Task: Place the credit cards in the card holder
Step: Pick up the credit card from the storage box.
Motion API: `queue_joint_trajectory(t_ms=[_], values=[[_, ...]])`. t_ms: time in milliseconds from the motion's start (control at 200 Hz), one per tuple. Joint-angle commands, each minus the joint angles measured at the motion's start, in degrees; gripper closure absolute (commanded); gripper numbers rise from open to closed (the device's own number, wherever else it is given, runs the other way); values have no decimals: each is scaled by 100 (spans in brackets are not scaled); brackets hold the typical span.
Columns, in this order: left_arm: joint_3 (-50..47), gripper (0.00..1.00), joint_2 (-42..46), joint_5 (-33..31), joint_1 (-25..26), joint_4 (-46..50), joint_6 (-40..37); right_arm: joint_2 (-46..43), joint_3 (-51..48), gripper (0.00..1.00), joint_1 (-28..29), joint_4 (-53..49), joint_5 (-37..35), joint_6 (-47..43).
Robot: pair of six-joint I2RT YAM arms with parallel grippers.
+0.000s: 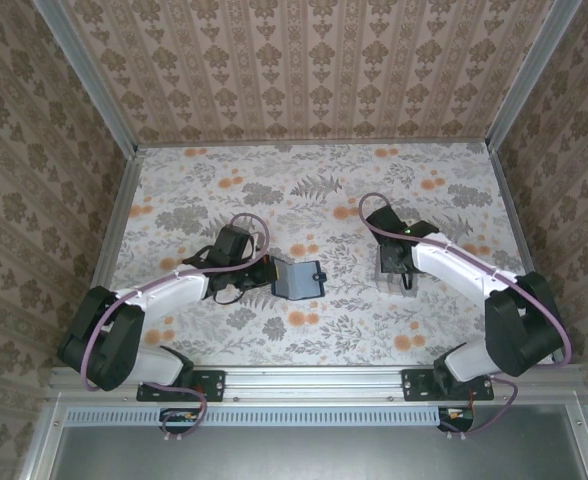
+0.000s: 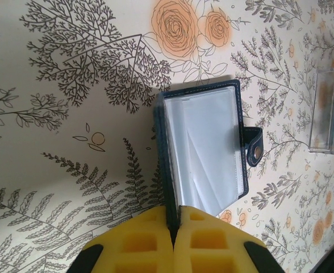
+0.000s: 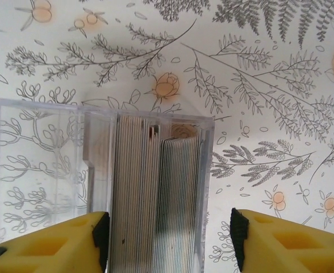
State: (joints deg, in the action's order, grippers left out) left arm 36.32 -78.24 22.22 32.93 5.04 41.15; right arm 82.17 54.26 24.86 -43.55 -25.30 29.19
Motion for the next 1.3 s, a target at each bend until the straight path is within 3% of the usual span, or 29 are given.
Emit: queue_joint_trajectory(t_ms=[0,375,545,625,745,920,1075,1215,1295], values=[[188,100,124,-7,-32,126,-155,-215,-14,51,-158,-163,-197,35],[220,100,37,33,-32,138,-141,-538,-84,70,-327,-139,121,-61],[188,100,24,11,-32,85,-133,-607,-140,93,-341,-11,355,-160],[181,100,28,11,-32,83,-121,-615,-149,98,-342,65,505,-205],[176,100,28,47,-32,99,-134,-753,-142,100,-340,168,860,-281],[142,100,194,4,-41,158,-194,-1432,-212,100,-254,762,1934,-540],[-124,100,143,61,-58,-303,2,-1901,-713,100,33,2118,3496,-497],[-213,95,-50,53,-126,-415,5,-1602,-1089,100,195,3339,4634,27],[-228,88,-120,57,-189,-388,-41,-1162,-1224,100,317,4088,5229,381]])
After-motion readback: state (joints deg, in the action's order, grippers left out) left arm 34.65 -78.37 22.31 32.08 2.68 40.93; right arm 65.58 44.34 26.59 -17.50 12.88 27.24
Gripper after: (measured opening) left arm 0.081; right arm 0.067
